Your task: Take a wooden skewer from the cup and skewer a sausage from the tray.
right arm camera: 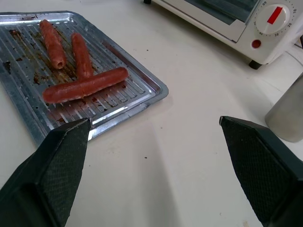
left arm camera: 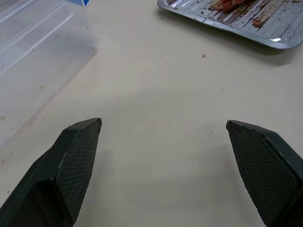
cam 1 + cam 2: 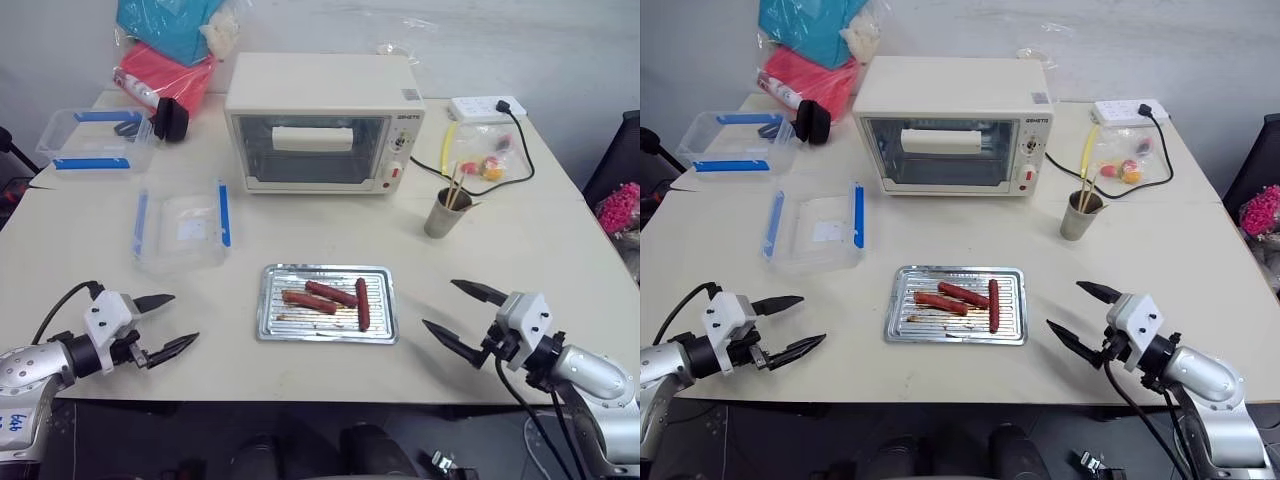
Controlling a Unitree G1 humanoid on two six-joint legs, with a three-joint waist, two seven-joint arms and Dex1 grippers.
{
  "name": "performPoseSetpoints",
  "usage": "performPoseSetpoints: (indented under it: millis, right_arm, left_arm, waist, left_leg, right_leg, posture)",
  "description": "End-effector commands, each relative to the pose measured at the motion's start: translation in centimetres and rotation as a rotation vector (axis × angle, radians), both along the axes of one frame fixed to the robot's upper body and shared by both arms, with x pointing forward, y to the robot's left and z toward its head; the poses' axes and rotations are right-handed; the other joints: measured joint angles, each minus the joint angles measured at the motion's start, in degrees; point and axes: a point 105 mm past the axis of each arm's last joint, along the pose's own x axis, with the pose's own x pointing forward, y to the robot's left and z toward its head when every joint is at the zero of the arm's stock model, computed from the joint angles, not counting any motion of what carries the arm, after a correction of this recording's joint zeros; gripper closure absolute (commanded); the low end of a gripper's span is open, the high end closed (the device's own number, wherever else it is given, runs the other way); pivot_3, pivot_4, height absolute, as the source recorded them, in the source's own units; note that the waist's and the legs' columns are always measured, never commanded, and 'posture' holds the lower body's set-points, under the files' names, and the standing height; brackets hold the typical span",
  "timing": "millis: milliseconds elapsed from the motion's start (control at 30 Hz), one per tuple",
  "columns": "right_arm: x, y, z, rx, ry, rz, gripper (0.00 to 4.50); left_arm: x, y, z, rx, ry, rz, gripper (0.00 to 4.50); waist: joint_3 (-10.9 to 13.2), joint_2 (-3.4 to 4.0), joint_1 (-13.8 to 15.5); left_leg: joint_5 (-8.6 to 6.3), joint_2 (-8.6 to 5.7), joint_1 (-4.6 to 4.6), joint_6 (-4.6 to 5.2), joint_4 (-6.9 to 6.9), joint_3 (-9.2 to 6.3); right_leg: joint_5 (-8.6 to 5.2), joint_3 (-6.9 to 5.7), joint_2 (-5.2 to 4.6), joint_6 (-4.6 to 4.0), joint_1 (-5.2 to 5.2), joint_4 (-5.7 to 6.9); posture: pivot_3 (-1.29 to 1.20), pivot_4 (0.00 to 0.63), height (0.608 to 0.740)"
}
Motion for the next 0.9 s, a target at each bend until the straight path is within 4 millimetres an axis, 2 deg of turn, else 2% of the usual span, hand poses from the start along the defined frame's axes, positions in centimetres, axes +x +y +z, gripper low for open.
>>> performPoseSetpoints:
  millis: [33, 133, 233, 300, 367, 433, 533, 567, 667, 800, 900]
  right_arm:
    - [0.0, -0.4, 1.1, 0.005, -0.048, -0.001, 0.0]
    - [0.2, -1.0, 1.6, -0.003, -0.075, -0.041, 0.0]
    - [0.3, -3.3, 3.3, -0.016, -0.126, -0.15, 0.0]
    - [-0.6, -6.6, 4.5, -0.05, -0.152, -0.272, 0.0]
    - [-2.2, -10.8, 4.9, -0.104, -0.147, -0.425, 0.0]
    - [-3.4, -13.2, 5.0, -0.138, -0.135, -0.506, 0.0]
    - [-4.4, -15.4, 4.6, -0.175, -0.103, -0.567, 0.0]
    - [-4.4, -15.5, 4.7, -0.181, -0.099, -0.564, 0.0]
    - [-2.8, -13.9, 6.6, -0.181, -0.116, -0.488, 0.0]
    - [0.1, -9.6, 9.7, -0.225, -0.05, -0.268, 0.0]
    - [1.6, -7.8, 10.6, -0.262, 0.036, -0.171, 0.0]
  left_arm:
    - [0.5, -0.2, 1.6, -0.023, -0.071, 0.004, 0.03]
    - [0.9, -2.4, 3.3, -0.112, -0.094, -0.071, 0.03]
    - [1.2, -5.6, 5.4, -0.208, -0.085, -0.212, 0.03]
    - [1.5, -8.2, 6.7, -0.242, -0.091, -0.328, 0.03]
    - [1.7, -11.0, 7.9, -0.28, -0.088, -0.456, 0.03]
    - [1.8, -12.5, 8.6, -0.312, -0.082, -0.519, 0.03]
    - [2.1, -14.1, 9.2, -0.352, -0.076, -0.571, 0.03]
    - [2.2, -14.4, 9.2, -0.354, -0.078, -0.576, 0.03]
    - [2.5, -14.1, 8.8, -0.361, -0.066, -0.563, 0.03]
    - [2.7, -13.6, 8.6, -0.384, -0.054, -0.537, 0.03]
    - [2.9, -13.7, 8.6, -0.387, -0.067, -0.525, 0.03]
  waist:
    - [0.0, 0.0, 0.01]
    - [0.0, 0.0, 0.18]
    - [0.03, 0.04, 0.44]
    - [0.1, 0.16, 1.27]
    - [0.12, 0.23, 1.84]
    - [0.12, 0.22, 1.72]
    - [0.11, 0.2, 0.94]
    - [0.12, 0.21, 0.36]
    - [0.27, 0.45, -1.03]
    - [0.43, 0.68, -1.92]
    - [0.5, 0.65, -1.41]
  left_leg:
    - [0.0, 0.0, 0.0, 0.0, -0.01, 0.0]
    - [0.0, -0.01, -0.01, 0.0, 0.0, 0.0]
    - [0.0, -0.03, -0.08, 0.0, 0.08, -0.08]
    - [0.0, -0.07, -0.11, 0.01, 0.11, -0.08]
    - [0.01, -0.14, -0.17, 0.01, 0.17, -0.1]
    - [0.04, -0.14, -0.15, -0.07, 0.15, -0.07]
    - [0.07, -0.07, -0.11, -0.18, 0.14, 0.08]
    - [0.08, -0.05, -0.08, -0.2, 0.13, 0.13]
    - [0.1, -0.01, 0.05, -0.23, 0.14, 0.38]
    - [0.15, 0.0, 0.25, -0.19, 0.17, 0.65]
    - [0.19, 0.07, 0.25, -0.2, 0.19, 0.62]
  right_leg:
    - [0.0, 0.0, 0.0, 0.0, 0.0, 0.0]
    - [0.0, 0.0, -0.01, 0.0, 0.0, -0.01]
    - [0.0, -0.09, -0.04, 0.01, 0.02, 0.0]
    - [0.01, -0.1, -0.06, 0.02, 0.03, 0.01]
    - [0.02, -0.13, -0.04, 0.04, 0.05, -0.07]
    - [0.03, -0.07, 0.02, 0.05, 0.09, -0.19]
    - [0.03, 0.09, 0.16, 0.07, 0.1, -0.3]
    - [0.03, 0.15, 0.19, 0.07, 0.1, -0.3]
    - [0.07, 0.41, 0.26, 0.16, 0.09, -0.24]
    - [0.22, 0.77, 0.34, 0.44, 0.12, -0.13]
    - [0.24, 0.8, 0.4, 0.48, 0.06, -0.1]
  posture:
    - [0.0, 0.15, 0.74]
    - [0.0, 0.15, 0.74]
    - [0.0, 0.15, 0.74]
    - [0.0, 0.15, 0.74]
    - [0.0, 0.15, 0.74]
    - [0.0, 0.15, 0.74]
    - [0.0, 0.15, 0.74]
    - [0.0, 0.15, 0.74]
    - [0.0, 0.15, 0.74]
    - [0.0, 0.15, 0.74]
    - [0.0, 0.15, 0.74]
